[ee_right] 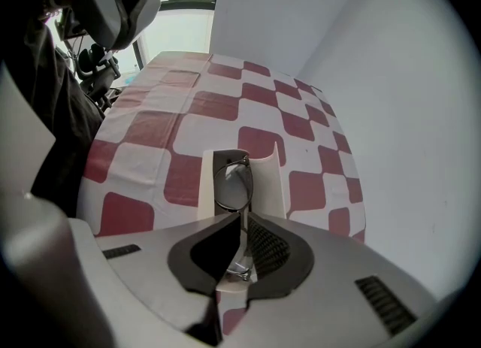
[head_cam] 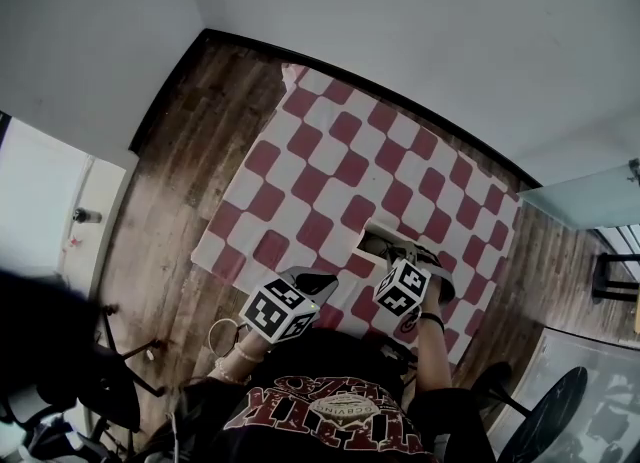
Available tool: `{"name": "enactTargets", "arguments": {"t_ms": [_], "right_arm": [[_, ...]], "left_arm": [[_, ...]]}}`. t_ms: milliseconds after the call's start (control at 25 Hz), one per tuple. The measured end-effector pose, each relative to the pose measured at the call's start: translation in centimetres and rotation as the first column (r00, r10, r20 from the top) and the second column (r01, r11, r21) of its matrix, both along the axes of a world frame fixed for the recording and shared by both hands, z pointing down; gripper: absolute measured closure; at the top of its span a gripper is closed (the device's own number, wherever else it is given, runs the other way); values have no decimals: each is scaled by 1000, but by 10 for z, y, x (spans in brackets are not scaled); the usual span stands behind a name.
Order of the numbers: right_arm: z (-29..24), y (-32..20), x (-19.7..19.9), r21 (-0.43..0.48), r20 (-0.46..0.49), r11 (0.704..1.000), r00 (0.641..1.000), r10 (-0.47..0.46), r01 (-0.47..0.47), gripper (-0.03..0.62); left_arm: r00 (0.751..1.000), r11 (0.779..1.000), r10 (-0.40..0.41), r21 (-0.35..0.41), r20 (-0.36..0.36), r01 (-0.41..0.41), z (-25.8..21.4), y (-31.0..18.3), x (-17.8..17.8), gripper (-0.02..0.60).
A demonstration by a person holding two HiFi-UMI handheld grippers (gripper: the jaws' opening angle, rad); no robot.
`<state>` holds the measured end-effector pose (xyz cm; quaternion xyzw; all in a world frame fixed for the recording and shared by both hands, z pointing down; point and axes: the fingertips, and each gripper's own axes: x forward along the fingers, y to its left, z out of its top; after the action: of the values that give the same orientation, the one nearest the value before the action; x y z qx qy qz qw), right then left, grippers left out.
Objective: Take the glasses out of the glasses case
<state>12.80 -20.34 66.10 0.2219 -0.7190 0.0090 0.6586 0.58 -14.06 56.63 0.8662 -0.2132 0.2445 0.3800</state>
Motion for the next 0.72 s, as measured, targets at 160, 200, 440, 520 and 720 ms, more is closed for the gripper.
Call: {"name": "enactTargets", "arguments": {"t_ms": [160,200,440,520,720], "right_arm": [[5,2,-1,-35,-16,999,1000,-14,13,571],[5,2,-1,-41,-19,999,1000,-16,15,571],[6,-2,0,-59,-51,997,998,-43,40,569],[6,-3,-2,-77,-68,996,996,-58,53,569],[8,-5,-3,-97,-140,992,985,-97,84,569]], "left_arm": [[1000,1000,-9,1,-4,9,0,-2,-3,572],[1000,1000,-12,1,-4,12,0,-3,-3,572],[1000,1000,-30,-3,-4,30,2,-5,-10,572],[999,999,-34,-5,-4,34,3,-5,-12,572],[999,999,-43,-8,-9,43,4,-7,-15,572]]}}
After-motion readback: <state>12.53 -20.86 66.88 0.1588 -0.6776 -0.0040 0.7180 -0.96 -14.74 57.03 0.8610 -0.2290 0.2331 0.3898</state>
